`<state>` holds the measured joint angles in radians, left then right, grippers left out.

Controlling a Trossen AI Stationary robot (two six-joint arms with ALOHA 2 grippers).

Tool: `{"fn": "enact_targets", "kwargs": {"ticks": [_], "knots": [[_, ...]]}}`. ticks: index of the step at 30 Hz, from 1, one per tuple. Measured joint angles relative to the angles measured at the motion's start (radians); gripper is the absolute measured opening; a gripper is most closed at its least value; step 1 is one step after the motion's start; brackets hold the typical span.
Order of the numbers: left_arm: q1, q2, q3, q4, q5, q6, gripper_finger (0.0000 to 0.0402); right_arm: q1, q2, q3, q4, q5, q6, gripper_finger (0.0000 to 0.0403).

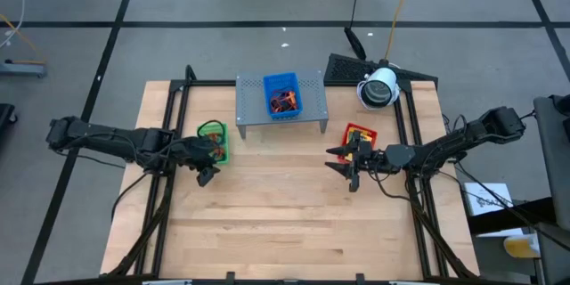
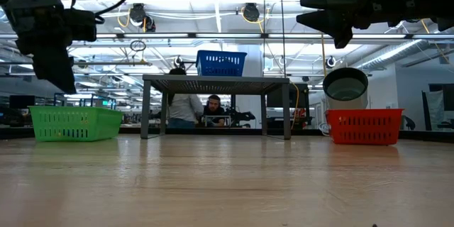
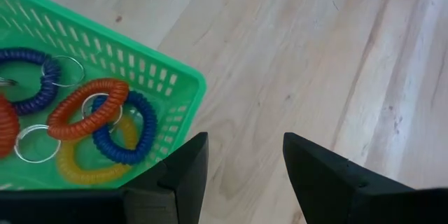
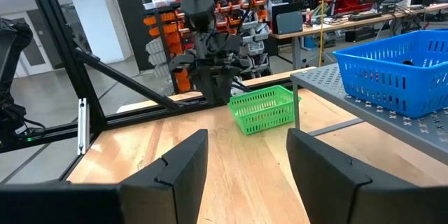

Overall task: Pick & Place Office Desk Supplies
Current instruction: Put the green bin on the shelf

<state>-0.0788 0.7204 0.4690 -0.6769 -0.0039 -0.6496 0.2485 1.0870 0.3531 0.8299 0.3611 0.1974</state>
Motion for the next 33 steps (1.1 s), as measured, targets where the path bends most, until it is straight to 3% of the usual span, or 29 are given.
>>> {"fn": "enact_targets", "kwargs": {"ticks": [5, 13, 33], "knots": [[0.0, 0.0, 0.0, -0.002, -0.077, -0.004, 0.0196, 0.0, 0.0, 0.0, 0.003, 0.0, 0.0, 0.0185], [0.001, 0.004, 0.0, -0.068, -0.162, 0.185, 0.0196, 0.0, 0.0, 0.0, 0.002, 0.0, 0.0, 0.0185], [0.001, 0.27, 0.0, -0.081, -0.162, 0.192, 0.0196, 0.0, 0.0, 0.0, -0.002, 0.0, 0.0, 0.0185]]}}
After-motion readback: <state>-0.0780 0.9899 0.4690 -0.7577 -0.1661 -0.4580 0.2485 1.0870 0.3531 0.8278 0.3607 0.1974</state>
